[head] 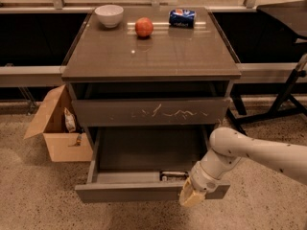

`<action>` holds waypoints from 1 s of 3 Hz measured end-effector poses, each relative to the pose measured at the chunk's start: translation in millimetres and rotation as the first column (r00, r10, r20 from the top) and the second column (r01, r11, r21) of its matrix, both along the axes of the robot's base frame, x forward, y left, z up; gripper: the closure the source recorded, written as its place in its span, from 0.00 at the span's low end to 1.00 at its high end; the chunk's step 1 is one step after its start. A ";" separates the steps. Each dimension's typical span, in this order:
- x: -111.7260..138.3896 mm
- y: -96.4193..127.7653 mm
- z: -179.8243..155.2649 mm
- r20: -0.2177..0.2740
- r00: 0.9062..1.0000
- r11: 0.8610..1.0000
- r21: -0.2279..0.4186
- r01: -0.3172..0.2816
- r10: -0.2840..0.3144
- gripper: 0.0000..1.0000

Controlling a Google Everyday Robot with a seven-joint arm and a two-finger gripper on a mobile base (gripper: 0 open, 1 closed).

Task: Close middle drawer

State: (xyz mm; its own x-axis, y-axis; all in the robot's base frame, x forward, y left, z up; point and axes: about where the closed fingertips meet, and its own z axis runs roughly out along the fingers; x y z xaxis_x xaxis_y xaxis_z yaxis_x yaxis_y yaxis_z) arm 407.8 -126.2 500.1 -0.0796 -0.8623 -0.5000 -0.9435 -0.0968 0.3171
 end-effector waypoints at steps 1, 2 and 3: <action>22.2 8.9 -45.4 -0.010 1.000 0.998 -0.059 -0.021 0.020 1.00; 36.8 22.3 -78.0 0.014 0.999 0.989 -0.140 -0.040 0.042 0.97; 35.6 22.2 -77.8 0.014 0.999 0.989 -0.140 -0.040 0.042 0.73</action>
Offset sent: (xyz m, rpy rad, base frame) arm 0.0546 0.0331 -0.1084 -0.2156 -0.0430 0.0588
